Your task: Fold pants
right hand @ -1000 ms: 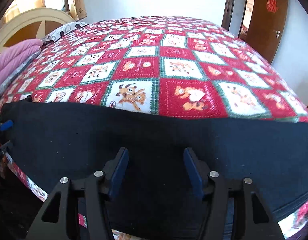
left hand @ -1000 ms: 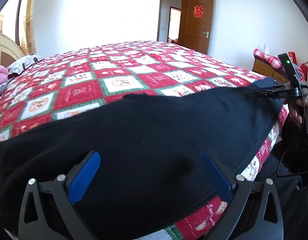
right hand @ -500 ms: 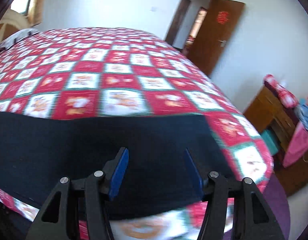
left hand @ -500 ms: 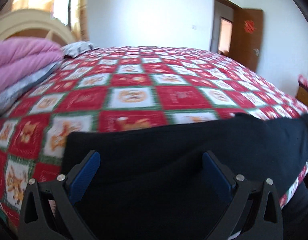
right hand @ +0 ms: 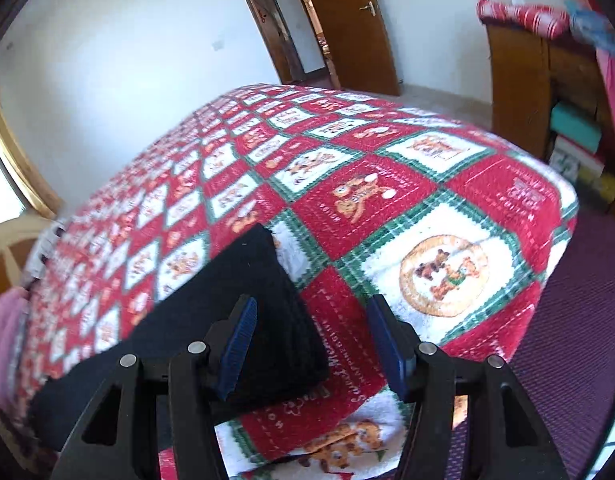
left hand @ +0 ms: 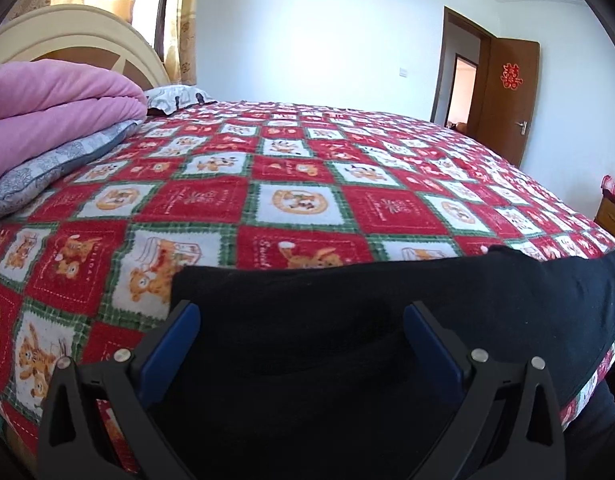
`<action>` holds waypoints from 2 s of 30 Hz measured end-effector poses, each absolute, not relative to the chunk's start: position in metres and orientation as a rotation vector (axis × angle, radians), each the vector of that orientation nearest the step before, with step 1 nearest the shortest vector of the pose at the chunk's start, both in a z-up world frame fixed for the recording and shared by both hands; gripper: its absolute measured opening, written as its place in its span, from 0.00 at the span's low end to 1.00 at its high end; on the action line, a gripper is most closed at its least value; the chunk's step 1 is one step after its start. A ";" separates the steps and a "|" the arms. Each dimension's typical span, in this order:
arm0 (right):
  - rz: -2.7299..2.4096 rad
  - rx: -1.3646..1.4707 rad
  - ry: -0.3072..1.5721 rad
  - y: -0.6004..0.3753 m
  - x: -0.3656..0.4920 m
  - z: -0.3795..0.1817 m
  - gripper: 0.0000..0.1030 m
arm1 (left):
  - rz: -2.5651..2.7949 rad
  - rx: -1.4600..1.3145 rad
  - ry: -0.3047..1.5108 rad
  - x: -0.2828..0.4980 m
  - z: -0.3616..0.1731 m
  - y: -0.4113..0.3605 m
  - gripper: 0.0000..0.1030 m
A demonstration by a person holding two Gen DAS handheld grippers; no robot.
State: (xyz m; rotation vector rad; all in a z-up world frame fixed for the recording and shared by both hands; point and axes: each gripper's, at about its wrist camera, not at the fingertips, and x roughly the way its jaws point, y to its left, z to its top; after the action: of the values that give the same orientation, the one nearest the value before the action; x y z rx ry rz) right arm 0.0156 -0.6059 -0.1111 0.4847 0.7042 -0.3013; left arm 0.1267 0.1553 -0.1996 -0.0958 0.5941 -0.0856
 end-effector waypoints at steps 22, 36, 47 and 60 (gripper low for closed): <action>-0.258 0.492 0.638 -0.583 0.018 -0.112 0.13 | -0.013 -0.249 0.615 0.129 -0.211 0.197 1.00; -0.016 0.141 0.495 -0.449 0.030 -0.052 0.13 | -0.008 -0.230 0.626 0.130 -0.213 0.199 1.00; 0.175 0.052 0.561 -0.355 0.054 -0.070 0.12 | -0.007 -0.228 0.626 0.131 -0.213 0.198 1.00; 0.313 -0.026 0.643 -0.269 0.077 -0.103 0.12 | -0.006 -0.228 0.626 0.130 -0.213 0.198 1.00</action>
State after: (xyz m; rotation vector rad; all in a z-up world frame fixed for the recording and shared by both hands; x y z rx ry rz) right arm 0.0775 -0.2685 -0.1028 -0.0258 0.6429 0.3128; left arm 0.1303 0.1976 -0.2133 -0.2277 0.6256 -0.0060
